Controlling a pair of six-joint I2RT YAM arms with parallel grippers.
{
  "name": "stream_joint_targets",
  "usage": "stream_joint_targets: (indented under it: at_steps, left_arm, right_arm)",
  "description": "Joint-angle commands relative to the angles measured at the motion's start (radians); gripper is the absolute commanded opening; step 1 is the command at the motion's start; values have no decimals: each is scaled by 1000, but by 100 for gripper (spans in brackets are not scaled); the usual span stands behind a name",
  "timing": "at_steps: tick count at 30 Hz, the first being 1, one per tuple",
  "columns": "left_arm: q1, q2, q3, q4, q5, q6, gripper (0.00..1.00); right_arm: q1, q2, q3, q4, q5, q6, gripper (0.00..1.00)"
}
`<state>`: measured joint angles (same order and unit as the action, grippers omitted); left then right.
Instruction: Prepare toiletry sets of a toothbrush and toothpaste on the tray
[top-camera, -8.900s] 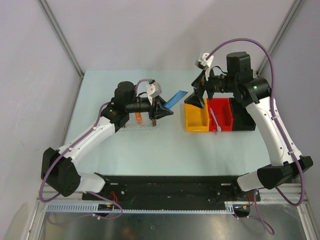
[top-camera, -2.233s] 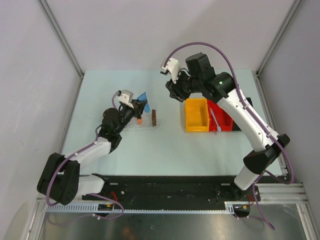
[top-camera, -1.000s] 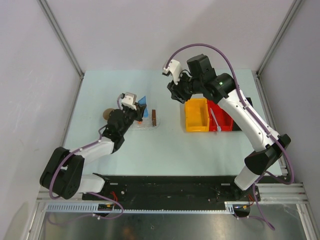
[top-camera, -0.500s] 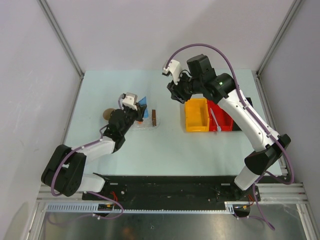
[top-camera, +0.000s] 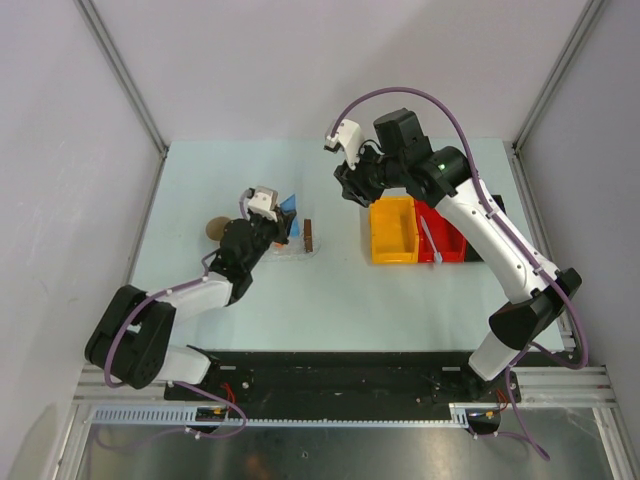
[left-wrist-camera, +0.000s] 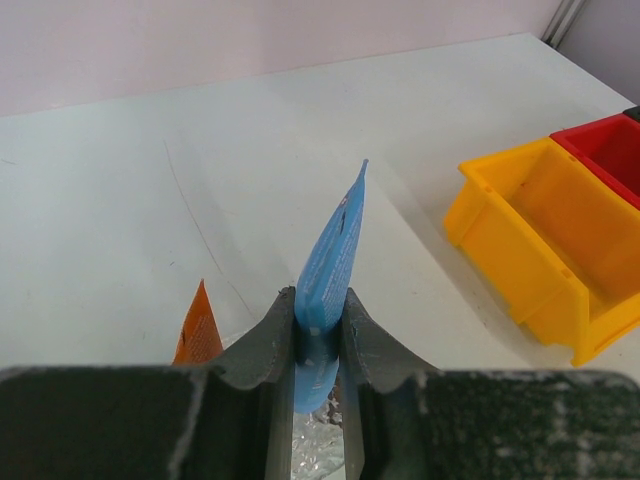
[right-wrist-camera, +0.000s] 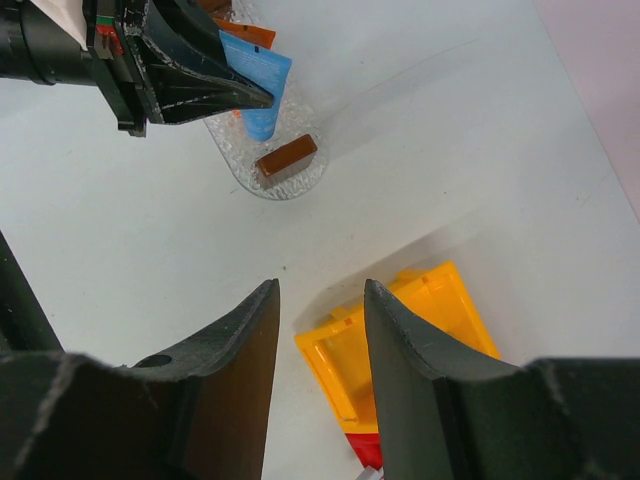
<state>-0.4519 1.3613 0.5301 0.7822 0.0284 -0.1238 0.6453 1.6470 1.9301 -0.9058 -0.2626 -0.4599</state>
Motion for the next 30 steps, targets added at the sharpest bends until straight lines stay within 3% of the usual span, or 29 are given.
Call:
stream_joint_targets:
  at_steps: [1, 30]
  left_arm:
    - [-10, 5, 34, 77, -21, -4, 0]
    - [-13, -1, 30, 101, -62, 15, 0]
  right_arm:
    - [-6, -29, 4, 21, -12, 6, 44]
    - [-6, -27, 1, 16, -18, 1, 44]
